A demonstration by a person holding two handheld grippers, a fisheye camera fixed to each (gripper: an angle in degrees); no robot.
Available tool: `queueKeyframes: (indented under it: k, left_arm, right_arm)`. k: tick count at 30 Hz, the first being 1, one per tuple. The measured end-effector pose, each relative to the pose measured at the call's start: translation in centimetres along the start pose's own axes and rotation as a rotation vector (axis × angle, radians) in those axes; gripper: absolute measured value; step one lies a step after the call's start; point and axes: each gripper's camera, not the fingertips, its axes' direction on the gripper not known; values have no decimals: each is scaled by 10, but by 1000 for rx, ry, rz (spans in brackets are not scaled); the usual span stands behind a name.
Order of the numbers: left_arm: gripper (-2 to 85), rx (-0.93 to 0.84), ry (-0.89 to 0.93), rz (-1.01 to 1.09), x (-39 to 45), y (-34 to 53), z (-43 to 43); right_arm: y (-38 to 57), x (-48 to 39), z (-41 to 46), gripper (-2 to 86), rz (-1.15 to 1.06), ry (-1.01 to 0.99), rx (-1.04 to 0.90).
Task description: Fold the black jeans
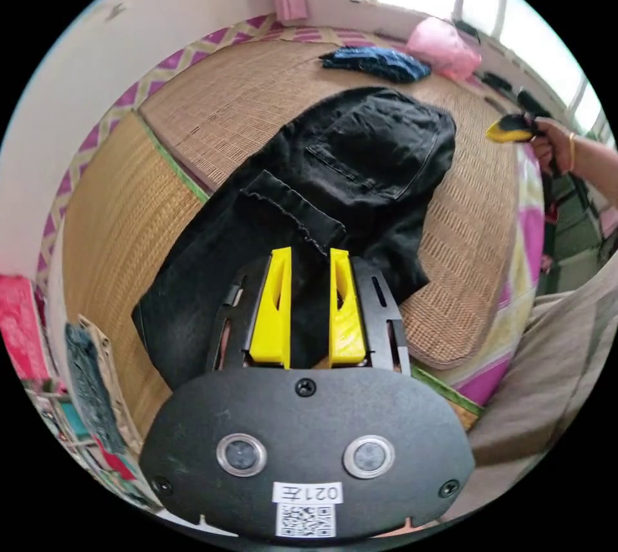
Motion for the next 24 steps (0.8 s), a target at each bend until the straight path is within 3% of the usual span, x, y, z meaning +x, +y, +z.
queueKeyframes:
  k: [8,10,13,18,20,24]
  left_arm:
    - [85,-67,-33,139,12,-9,39]
    - [62,-67,26,81,-3,-8,41]
    - [21,7,268,-139,-52,8,38]
    - [-3,378,678,-564,-148,94,8]
    - [-6,532,746,-688,-177,139,-6]
    - [-7,772,673,-919,-227,260,-50]
  right_arm:
    - [42,44,-49,7,-26,16,-30]
    - [48,58,-56,5,-18,17,-39]
    - [52,73,-63,2,14,-18,-10]
    - [53,84,-67,-4,40,-86,44]
    - [51,84,-64,-5,36,-95,43]
    - [43,75,-47,-6,6,-83,-1]
